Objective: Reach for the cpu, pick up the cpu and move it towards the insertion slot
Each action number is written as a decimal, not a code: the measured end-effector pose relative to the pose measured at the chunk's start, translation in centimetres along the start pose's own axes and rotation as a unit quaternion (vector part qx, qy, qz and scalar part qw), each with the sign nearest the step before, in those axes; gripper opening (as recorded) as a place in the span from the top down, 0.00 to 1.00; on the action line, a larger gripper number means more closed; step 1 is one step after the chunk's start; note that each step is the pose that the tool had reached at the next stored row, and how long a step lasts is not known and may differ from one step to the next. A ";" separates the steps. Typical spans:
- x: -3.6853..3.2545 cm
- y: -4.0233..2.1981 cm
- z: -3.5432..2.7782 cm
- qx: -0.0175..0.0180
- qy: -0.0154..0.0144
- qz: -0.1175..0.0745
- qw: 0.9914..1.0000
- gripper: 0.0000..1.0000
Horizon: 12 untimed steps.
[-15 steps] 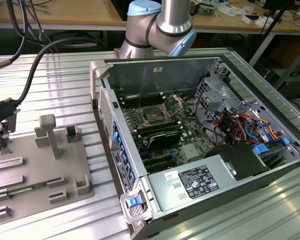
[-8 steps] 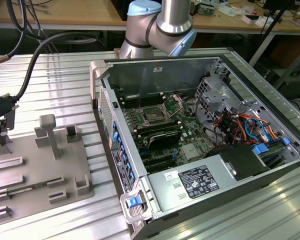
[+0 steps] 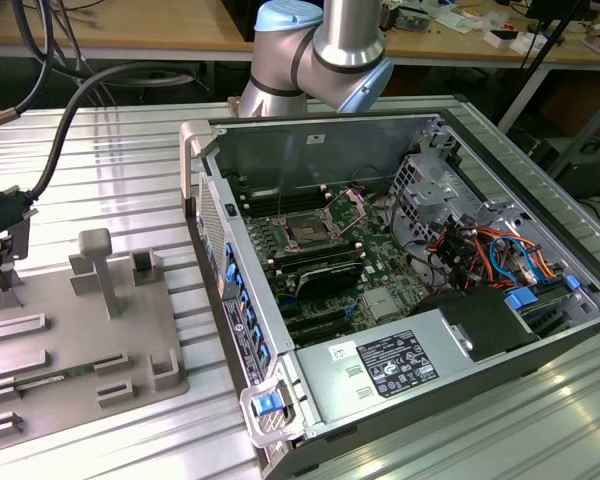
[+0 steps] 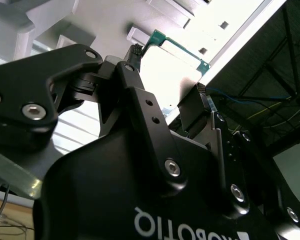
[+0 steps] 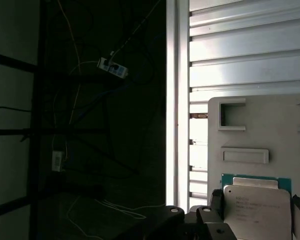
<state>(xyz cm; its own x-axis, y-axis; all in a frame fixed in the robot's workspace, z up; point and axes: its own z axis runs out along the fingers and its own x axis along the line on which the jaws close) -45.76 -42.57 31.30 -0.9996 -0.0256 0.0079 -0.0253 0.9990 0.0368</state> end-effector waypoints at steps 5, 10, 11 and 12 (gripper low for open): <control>0.00 0.02 -0.41 0.000 0.000 0.000 1.000 0.45; 0.01 0.07 -2.01 0.000 0.000 0.000 1.000 0.45; 0.01 0.09 -2.35 0.000 0.000 0.000 1.000 0.45; 0.02 0.09 -2.44 0.000 0.000 0.000 1.000 0.45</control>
<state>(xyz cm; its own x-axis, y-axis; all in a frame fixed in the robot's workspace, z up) -45.76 -42.57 33.75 -0.9996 -0.0257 0.0077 -0.0254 0.9990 0.0368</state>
